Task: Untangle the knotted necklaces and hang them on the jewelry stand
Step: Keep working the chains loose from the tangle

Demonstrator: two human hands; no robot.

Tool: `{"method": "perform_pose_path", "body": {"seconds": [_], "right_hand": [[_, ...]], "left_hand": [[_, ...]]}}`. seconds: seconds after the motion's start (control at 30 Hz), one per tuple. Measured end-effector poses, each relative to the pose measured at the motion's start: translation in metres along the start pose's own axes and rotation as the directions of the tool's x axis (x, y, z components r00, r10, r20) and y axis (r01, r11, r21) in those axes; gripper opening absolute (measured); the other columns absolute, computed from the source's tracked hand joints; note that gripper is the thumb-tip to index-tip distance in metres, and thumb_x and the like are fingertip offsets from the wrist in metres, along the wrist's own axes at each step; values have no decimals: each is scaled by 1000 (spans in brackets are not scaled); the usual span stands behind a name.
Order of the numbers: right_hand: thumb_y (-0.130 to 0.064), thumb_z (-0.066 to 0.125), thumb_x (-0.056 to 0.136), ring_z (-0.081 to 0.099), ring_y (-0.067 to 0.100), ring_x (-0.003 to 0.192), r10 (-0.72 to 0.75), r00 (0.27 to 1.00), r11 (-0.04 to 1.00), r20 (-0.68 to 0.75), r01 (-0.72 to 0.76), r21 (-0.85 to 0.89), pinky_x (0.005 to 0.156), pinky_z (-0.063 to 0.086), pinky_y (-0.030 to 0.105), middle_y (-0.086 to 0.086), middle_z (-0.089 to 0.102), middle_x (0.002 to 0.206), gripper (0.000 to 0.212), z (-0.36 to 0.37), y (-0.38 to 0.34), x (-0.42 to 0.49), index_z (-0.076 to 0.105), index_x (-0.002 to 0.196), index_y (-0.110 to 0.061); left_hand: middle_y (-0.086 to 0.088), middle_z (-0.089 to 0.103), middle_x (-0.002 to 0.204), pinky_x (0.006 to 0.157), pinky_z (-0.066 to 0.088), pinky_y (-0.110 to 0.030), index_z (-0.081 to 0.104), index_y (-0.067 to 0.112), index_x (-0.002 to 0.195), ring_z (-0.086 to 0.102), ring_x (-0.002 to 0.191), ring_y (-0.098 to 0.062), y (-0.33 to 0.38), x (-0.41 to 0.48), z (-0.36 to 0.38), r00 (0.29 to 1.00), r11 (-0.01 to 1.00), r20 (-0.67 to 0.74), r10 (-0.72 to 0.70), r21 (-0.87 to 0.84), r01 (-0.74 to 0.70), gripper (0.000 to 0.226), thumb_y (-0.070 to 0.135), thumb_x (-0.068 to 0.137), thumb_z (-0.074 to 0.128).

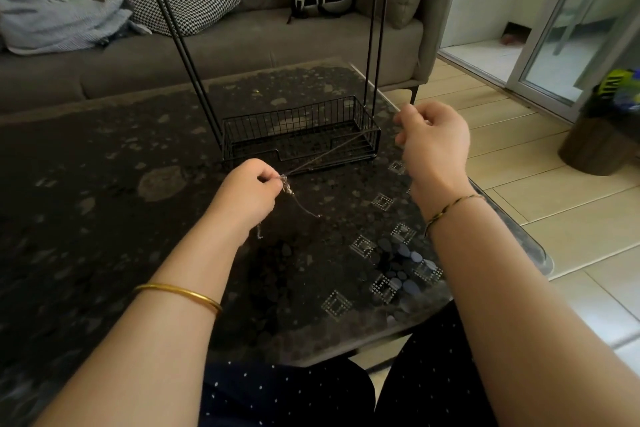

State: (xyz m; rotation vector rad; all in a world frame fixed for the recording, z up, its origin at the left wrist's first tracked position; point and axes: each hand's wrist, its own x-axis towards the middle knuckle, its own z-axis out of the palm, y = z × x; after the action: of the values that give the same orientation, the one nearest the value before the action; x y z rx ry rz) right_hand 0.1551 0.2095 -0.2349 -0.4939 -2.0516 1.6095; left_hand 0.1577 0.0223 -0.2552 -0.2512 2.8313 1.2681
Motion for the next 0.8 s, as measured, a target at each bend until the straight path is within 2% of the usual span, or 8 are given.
{"method": "perform_pose_path", "body": {"seconds": [0.13, 0.2, 0.27, 0.33, 0.43, 0.57, 0.67, 0.8], "right_hand": [[-17, 46, 96, 41, 9, 39, 147, 976, 976, 161, -169, 134, 38, 36, 20, 0, 52, 58, 20, -2, -2, -4, 59, 81, -12], [-15, 46, 97, 41, 8, 36, 191, 957, 963, 219, -226, 145, 35, 35, 17, 1, 51, 57, 19, -4, -4, -4, 58, 83, -10], [-12, 45, 96, 43, 8, 37, 206, 936, 972, 286, -229, 49, 34, 36, 16, 2, 53, 59, 15, -6, -4, -4, 57, 88, -9], [-8, 44, 96, 47, 10, 42, 215, 910, 976, 355, -185, -119, 37, 39, 18, 3, 56, 63, 13, -4, -3, -5, 56, 92, -10], [-2, 43, 94, 57, 16, 59, 211, 877, 938, 431, -59, -341, 51, 45, 25, 8, 62, 80, 20, 0, -1, -8, 52, 82, -16], [-6, 53, 91, 57, 20, 89, 184, 811, 853, 555, 149, -500, 71, 45, 29, 3, 58, 95, 10, 6, -1, -15, 60, 94, -13], [-6, 56, 89, 56, 15, 81, 121, 791, 881, 599, 192, -432, 69, 47, 25, 0, 58, 88, 14, 8, -1, -20, 63, 97, -15], [-5, 64, 84, 59, 12, 78, 81, 706, 987, 703, 44, -157, 75, 52, 29, 1, 62, 82, 11, 8, -10, -28, 67, 87, -15]], "left_hand": [[-7, 62, 95, 84, 51, -42, 66, 18, 98, 59, 92, -21, 2, 1, -4, 993, 982, 45, -105, -150, 110, 17, 16, 96, 49], [-6, 56, 80, 62, 48, -31, 68, 17, 101, 53, 71, -20, 6, 2, -5, 985, 963, 51, -164, -207, 171, 19, 18, 93, 52], [0, 45, 69, 51, 29, -24, 68, 15, 98, 36, 58, -14, 12, 2, -7, 976, 945, 69, -206, -245, 217, 18, 18, 90, 52], [1, 41, 66, 50, 24, -23, 68, 12, 86, 30, 56, -11, 17, 0, -10, 969, 928, 105, -225, -280, 246, 18, 15, 89, 51], [1, 43, 64, 50, 26, -23, 65, 13, 65, 32, 56, -11, 19, -4, -13, 971, 907, 172, -165, -361, 218, 27, 12, 85, 48], [0, 47, 66, 52, 31, -22, 60, 12, 62, 36, 56, -10, 22, -11, -15, 967, 869, 233, -106, -450, 204, 28, 5, 82, 43], [-2, 48, 70, 56, 33, -22, 59, 11, 65, 38, 58, -10, 25, -14, -14, 963, 869, 260, -65, -460, 183, 28, 1, 82, 39], [-1, 51, 73, 61, 36, -23, 58, 12, 65, 41, 63, -11, 25, -16, -13, 960, 878, 281, -8, -457, 141, 29, 0, 81, 37]]}}
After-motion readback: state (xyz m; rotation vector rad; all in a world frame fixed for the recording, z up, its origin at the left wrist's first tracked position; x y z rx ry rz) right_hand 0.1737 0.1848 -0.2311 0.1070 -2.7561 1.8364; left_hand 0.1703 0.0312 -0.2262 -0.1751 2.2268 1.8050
